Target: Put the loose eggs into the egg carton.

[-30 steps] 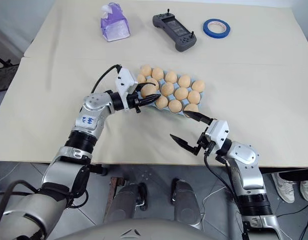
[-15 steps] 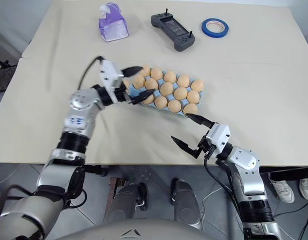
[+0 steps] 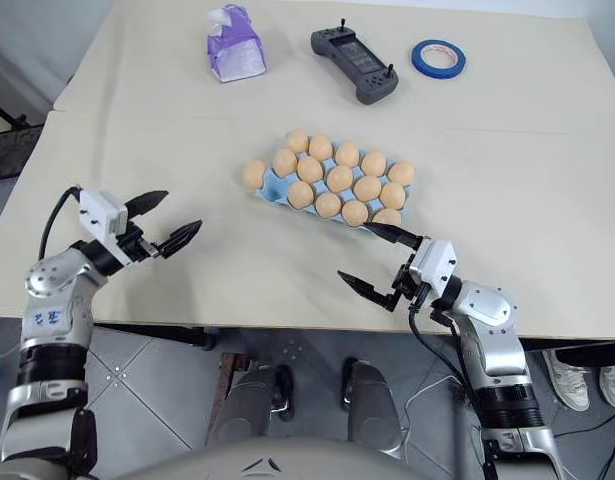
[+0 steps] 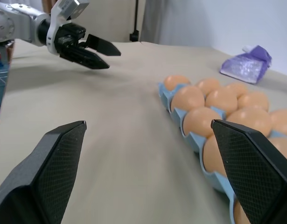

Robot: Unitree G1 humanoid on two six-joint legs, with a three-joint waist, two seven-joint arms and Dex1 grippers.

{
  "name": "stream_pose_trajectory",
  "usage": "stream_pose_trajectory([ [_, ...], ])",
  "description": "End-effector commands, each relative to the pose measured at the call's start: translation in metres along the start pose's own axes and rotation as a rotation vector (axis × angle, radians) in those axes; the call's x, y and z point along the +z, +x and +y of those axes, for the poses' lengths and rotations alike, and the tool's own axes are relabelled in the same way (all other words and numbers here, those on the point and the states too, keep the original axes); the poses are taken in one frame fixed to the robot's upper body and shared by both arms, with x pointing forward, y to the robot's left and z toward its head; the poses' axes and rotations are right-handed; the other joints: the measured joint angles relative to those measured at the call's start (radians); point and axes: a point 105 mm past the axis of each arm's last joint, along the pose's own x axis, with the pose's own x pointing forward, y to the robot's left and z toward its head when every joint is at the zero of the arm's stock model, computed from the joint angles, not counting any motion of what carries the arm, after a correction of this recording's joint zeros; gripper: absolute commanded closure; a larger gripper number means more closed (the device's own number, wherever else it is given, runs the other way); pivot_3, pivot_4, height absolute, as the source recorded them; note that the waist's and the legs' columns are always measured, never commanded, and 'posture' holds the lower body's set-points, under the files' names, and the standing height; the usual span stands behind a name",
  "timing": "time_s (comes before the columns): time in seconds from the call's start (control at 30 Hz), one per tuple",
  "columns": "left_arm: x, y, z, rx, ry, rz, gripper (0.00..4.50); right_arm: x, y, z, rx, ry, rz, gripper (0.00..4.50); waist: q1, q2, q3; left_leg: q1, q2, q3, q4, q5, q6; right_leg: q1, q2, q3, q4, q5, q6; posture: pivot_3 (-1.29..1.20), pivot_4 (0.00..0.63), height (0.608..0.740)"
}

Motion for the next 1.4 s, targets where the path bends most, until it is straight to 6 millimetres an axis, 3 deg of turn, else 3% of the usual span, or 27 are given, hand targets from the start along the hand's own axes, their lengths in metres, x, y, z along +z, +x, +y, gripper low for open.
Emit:
stream_pose_trajectory([
  [0.03, 0.022, 0.003, -0.003, 0.003, 0.040, -0.076, 0.02, 0.004, -0.003, -0.006, -0.003, -0.019, -0.011, 0.00, 0.000, 0.000, 0.000, 0.000, 0.000, 0.000, 0.000, 0.000, 0.000, 0.000, 0.000, 0.000, 0.000, 0.000, 0.000, 0.00, 0.150, 0.740],
  [0.1, 0.023, 0.010, -0.007, -0.010, 0.023, -0.073, 0.02, 0.004, -0.002, -0.008, -0.003, -0.023, -0.010, 0.00, -0.003, 0.000, 0.000, 0.000, 0.000, 0.000, 0.000, 0.000, 0.000, 0.000, 0.000, 0.000, 0.000, 0.000, 0.000, 0.00, 0.150, 0.740],
  [0.27, 0.031, 0.039, 0.008, 0.088, 0.016, -0.084, 0.02, 0.004, -0.001, -0.010, -0.003, -0.029, -0.010, 0.00, -0.001, 0.000, 0.000, 0.000, 0.000, 0.000, 0.000, 0.000, 0.000, 0.000, 0.000, -0.001, 0.001, 0.000, 0.000, 0.00, 0.150, 0.740],
  [0.43, 0.041, 0.085, 0.009, 0.072, -0.012, -0.106, 0.02, 0.005, -0.002, -0.010, -0.014, -0.038, -0.005, 0.00, 0.002, 0.000, 0.000, 0.000, -0.002, 0.002, 0.000, 0.001, 0.001, 0.000, 0.001, -0.003, 0.001, 0.001, 0.002, 0.00, 0.150, 0.740],
  [0.53, 0.038, 0.114, 0.007, 0.058, -0.041, -0.053, 0.02, 0.007, -0.002, -0.008, -0.022, -0.040, -0.007, 0.00, 0.002, 0.000, 0.000, 0.000, -0.003, 0.004, 0.001, 0.001, 0.003, 0.000, 0.001, -0.006, 0.001, 0.002, 0.004, 0.00, 0.150, 0.740],
  [0.6, 0.034, 0.123, 0.008, 0.066, -0.055, -0.026, 0.02, 0.008, -0.003, -0.008, -0.030, -0.042, -0.007, 0.00, -0.003, 0.000, 0.000, 0.000, -0.004, 0.005, 0.001, 0.001, 0.004, 0.000, 0.001, -0.006, 0.000, 0.003, 0.005, 0.00, 0.150, 0.740],
  [0.73, 0.027, 0.130, 0.014, 0.110, -0.104, 0.011, 0.02, 0.008, -0.004, -0.007, -0.041, -0.045, -0.004, 0.00, -0.008, -0.001, 0.000, 0.001, -0.003, 0.008, 0.000, 0.001, 0.006, -0.001, 0.001, -0.004, 0.000, 0.003, 0.006, 0.00, 0.150, 0.740],
  [0.83, 0.022, 0.133, 0.007, 0.069, -0.097, 0.031, 0.02, 0.008, -0.005, -0.005, -0.054, -0.045, -0.004, 0.00, -0.005, -0.001, 0.000, 0.001, -0.002, 0.008, 0.000, 0.002, 0.007, -0.001, 0.001, -0.004, 0.001, 0.003, 0.006, 0.00, 0.150, 0.740],
  [1.07, 0.011, 0.129, 0.004, 0.049, -0.083, 0.073, 0.02, 0.009, -0.005, -0.005, -0.060, -0.045, -0.006, 0.00, -0.005, -0.001, 0.000, 0.002, -0.003, 0.008, 0.002, 0.000, 0.004, 0.000, 0.000, -0.003, 0.001, 0.005, 0.006, 0.00, 0.150, 0.740],
  [1.4, 0.016, 0.136, -0.005, 0.007, -0.091, 0.065, 0.02, 0.010, 0.000, -0.008, -0.051, -0.053, -0.016, 0.00, -0.004, -0.001, 0.001, 0.000, -0.003, 0.008, 0.001, 0.000, 0.005, -0.002, 0.000, -0.003, 0.000, 0.005, 0.006, 0.00, 0.150, 0.740],
])
